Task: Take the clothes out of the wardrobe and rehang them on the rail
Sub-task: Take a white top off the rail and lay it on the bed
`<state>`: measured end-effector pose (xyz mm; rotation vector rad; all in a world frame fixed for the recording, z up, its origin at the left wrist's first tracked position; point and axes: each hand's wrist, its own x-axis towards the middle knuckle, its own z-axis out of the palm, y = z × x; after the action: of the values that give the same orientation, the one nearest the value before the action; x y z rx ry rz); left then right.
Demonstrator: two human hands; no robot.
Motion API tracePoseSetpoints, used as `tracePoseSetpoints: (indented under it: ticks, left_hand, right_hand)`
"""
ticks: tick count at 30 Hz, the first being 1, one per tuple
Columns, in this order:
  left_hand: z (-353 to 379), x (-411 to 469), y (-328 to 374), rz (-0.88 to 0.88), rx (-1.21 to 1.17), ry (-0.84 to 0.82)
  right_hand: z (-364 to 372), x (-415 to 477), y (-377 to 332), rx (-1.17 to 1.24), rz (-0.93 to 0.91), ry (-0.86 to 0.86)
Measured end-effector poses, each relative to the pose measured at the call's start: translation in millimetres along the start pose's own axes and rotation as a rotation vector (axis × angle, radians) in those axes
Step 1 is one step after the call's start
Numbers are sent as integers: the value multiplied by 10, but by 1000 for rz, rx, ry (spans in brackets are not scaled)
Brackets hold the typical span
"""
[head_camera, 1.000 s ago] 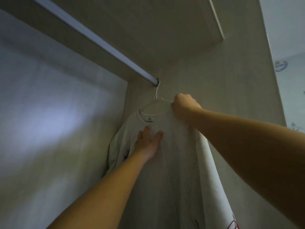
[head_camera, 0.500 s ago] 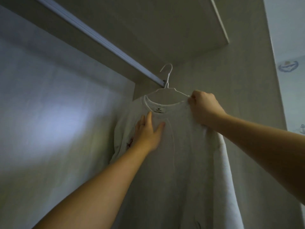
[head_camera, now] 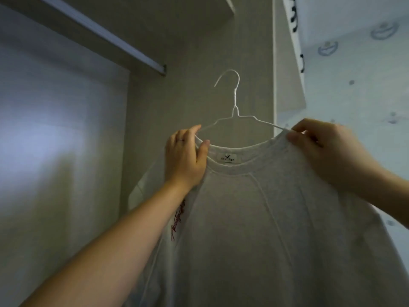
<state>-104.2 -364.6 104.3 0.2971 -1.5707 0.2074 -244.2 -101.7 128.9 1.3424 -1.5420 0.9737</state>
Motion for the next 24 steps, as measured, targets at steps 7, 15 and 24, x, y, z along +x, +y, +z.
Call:
tracePoseSetpoints:
  ticks: [7, 15, 24]
  left_hand:
    - [515, -607, 1504, 87, -217, -10]
    - [1342, -1306, 3309, 100, -523, -108]
    - [2401, -2371, 4941, 43, -702, -457]
  right_hand:
    - [-1048, -1158, 802, -123, 123, 34]
    - [-2283, -2352, 1772, -189, 260, 9]
    - [-3175, -3626, 2646, -287, 536, -90]
